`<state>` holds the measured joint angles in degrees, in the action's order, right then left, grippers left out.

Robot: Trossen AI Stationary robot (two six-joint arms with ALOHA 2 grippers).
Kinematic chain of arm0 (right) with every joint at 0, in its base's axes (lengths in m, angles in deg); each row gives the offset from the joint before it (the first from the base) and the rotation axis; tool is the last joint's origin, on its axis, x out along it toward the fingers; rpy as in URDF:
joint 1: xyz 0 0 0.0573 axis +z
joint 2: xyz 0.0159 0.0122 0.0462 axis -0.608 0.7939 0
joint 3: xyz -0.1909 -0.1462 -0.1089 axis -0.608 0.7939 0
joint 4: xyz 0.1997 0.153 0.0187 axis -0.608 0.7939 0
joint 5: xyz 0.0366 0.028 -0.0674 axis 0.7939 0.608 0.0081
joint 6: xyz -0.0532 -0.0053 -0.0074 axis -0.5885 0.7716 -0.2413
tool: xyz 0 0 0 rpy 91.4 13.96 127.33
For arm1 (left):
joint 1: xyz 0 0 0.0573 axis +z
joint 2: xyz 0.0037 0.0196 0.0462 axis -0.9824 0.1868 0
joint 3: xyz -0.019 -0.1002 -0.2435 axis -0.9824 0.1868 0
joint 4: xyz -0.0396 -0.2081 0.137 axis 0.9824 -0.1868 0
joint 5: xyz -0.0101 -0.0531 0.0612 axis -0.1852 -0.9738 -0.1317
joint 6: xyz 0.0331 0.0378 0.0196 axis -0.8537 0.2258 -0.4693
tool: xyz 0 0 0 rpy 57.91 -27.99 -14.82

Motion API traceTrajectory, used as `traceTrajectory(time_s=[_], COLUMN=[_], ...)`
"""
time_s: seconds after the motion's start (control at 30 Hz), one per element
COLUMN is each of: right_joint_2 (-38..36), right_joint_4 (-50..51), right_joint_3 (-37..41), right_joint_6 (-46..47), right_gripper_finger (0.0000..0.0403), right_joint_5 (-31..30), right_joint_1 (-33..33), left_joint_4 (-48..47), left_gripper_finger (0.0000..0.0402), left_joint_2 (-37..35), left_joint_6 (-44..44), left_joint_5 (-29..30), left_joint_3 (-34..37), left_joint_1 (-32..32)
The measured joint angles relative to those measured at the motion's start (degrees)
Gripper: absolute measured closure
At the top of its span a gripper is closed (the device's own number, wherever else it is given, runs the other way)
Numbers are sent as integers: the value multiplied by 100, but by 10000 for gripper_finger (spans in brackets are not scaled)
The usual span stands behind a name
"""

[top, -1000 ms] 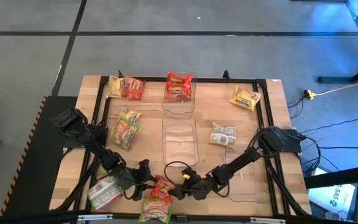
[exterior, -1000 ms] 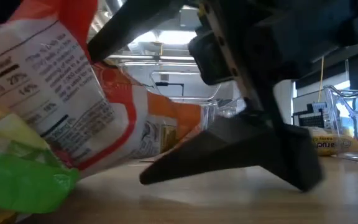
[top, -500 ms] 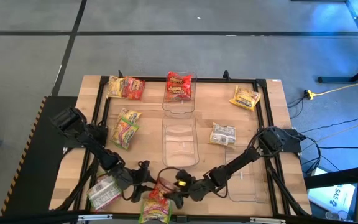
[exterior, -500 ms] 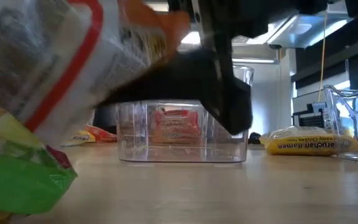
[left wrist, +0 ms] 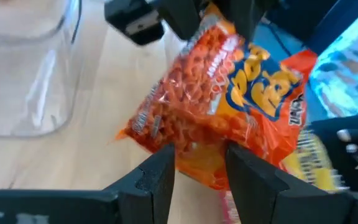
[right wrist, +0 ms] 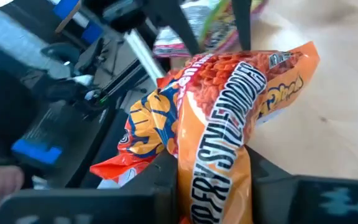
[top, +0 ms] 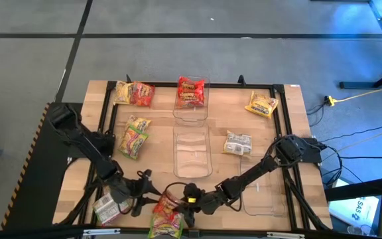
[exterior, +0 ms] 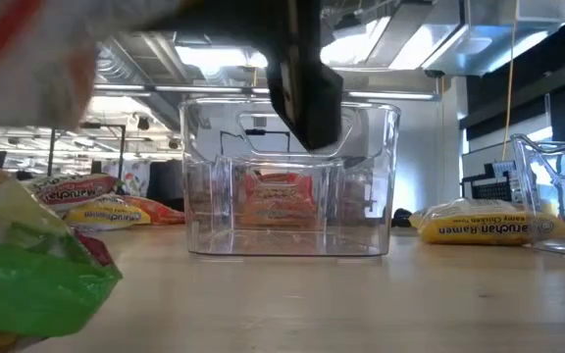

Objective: Sort Maruchan noodles
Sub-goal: Put the orange noodle pack into the top transparent bin

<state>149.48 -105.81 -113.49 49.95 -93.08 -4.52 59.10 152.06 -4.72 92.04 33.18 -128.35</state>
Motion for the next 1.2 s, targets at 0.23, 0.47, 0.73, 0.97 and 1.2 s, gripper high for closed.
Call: traceTrajectory(time_s=[0.23,0.47,0.73,0.97,1.2], right_joint_2=[-48,-871,-2255,-2911,-3118], right_joint_4=[60,1062,3413,5010,5517], right_joint_3=[-273,-280,-291,-291,-282], right_joint_6=[-606,-1378,-2557,-2987,-3616], right_gripper_finger=[331,330,329,329,329], right_joint_5=[655,578,-557,-1655,-1592], right_joint_1=[7,4,-99,-296,-883], left_joint_4=[-384,-368,494,952,523], left_gripper_finger=[267,267,267,266,218], left_joint_2=[-650,-1186,-1433,-1435,-2039], left_joint_6=[-4,-83,-1002,-1492,-861], left_joint_5=[591,1086,1649,1747,1198], left_joint_3=[-7,-7,-7,-7,6], left_joint_1=[-192,-160,129,426,956])
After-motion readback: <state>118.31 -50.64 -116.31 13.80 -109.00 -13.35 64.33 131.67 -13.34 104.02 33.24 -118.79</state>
